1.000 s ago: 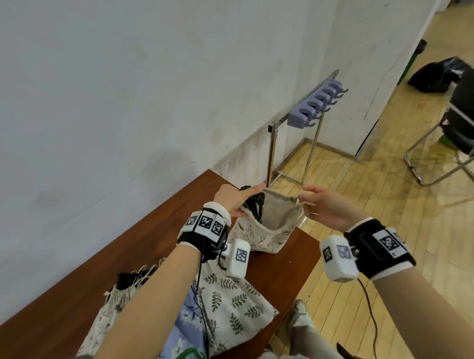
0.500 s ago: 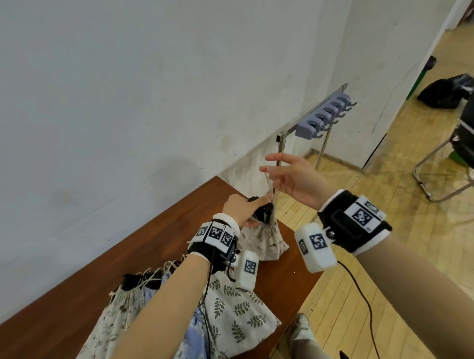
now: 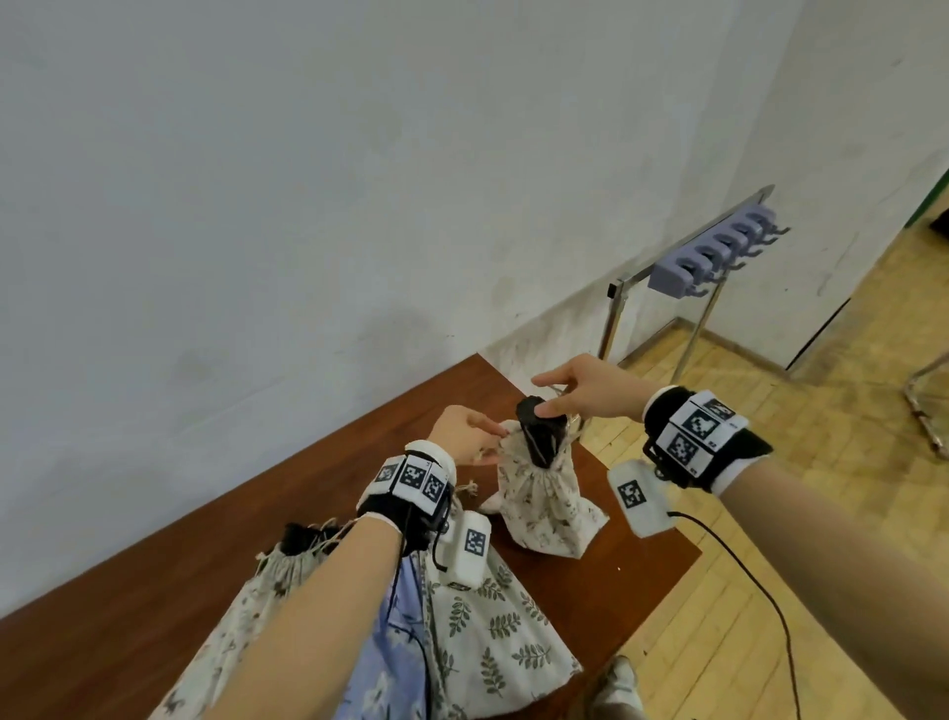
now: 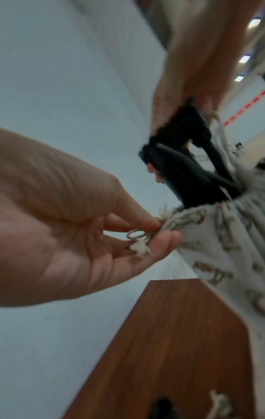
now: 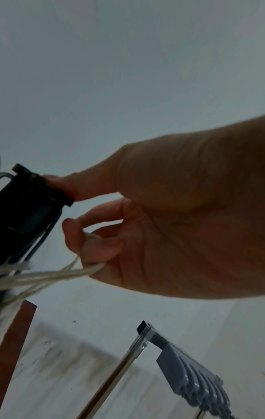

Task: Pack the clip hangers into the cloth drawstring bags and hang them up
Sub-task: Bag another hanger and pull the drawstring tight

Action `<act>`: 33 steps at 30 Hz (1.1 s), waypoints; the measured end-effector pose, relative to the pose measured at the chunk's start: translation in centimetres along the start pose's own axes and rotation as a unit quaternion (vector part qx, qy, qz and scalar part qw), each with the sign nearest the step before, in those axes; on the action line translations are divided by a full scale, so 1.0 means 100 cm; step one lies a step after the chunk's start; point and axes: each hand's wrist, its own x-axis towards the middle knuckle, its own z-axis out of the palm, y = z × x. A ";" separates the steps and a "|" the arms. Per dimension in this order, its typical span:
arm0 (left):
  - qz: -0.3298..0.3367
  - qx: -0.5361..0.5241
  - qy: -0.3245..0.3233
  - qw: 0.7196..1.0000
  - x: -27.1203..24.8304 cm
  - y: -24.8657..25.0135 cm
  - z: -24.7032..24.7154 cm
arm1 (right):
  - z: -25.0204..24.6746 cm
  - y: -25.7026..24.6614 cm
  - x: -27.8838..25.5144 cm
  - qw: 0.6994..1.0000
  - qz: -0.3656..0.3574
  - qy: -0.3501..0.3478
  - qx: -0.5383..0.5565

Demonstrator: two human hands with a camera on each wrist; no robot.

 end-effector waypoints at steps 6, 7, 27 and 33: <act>-0.065 0.072 0.055 0.994 0.007 -0.010 -0.005 | 0.000 0.007 0.003 0.999 -0.029 -0.035 0.022; -0.072 0.086 0.058 0.992 0.008 -0.012 -0.005 | 0.001 0.010 0.003 0.998 -0.033 -0.033 0.030; -0.164 -0.209 -0.079 0.961 -0.004 -0.011 0.004 | 0.044 0.043 0.006 0.966 -0.098 0.216 0.100; -0.059 -0.313 -0.132 0.939 -0.017 0.019 0.001 | 0.049 0.039 0.006 0.972 -0.119 0.184 0.080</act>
